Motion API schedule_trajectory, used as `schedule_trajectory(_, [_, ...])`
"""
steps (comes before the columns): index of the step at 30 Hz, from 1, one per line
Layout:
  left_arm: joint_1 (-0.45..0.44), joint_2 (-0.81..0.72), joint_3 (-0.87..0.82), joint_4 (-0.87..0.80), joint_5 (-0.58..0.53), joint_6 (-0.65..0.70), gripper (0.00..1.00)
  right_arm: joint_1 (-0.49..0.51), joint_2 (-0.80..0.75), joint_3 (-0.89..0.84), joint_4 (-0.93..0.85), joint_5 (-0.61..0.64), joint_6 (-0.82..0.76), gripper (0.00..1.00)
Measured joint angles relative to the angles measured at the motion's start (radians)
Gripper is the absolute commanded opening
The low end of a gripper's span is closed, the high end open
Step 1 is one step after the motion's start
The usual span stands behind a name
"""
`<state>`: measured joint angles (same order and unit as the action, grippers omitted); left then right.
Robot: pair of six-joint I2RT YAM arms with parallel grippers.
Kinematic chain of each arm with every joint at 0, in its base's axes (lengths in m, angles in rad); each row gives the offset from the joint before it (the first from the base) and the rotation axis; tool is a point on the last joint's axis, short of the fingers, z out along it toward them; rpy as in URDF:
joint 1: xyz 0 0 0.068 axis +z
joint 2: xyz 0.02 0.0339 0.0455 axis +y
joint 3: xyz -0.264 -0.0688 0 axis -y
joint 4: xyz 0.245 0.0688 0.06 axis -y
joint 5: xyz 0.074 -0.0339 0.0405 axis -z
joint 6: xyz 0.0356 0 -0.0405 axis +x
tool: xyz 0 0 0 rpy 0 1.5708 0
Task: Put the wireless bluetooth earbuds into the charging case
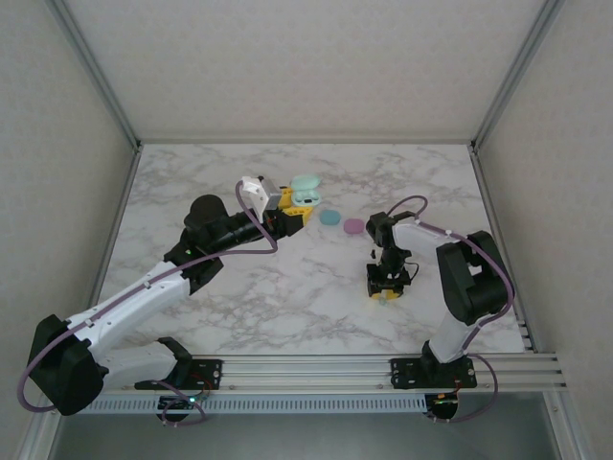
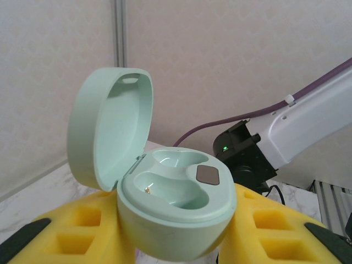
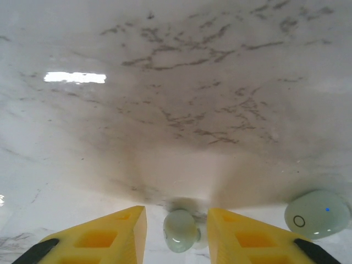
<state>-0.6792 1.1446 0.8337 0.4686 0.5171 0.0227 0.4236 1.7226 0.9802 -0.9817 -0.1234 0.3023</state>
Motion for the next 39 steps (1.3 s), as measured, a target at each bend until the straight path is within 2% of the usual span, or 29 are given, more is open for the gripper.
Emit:
schedule_trajectory(13, [0.000,0.000,0.000,-0.002,0.000,0.000,0.22,0.000,0.018,0.000,-0.002,0.001,0.000,0.30])
schedule_trajectory(23, [0.000,0.000,0.000,-0.003,-0.001,0.000,0.22,0.000,0.019,0.000,-0.006,0.017,0.004,0.21])
schedule_trajectory(29, [0.000,0.000,0.000,-0.008,-0.004,0.000,0.22,0.001,-0.033,0.000,-0.002,0.015,0.018,0.18])
schedule_trajectory(34, [0.000,0.000,0.000,-0.012,-0.015,0.004,0.22,0.000,-0.186,0.015,0.010,-0.083,0.043,0.18])
schedule_trajectory(39, [0.003,-0.005,-0.001,-0.026,-0.034,0.015,0.21,-0.022,-0.334,0.055,0.101,-0.349,0.099,0.18])
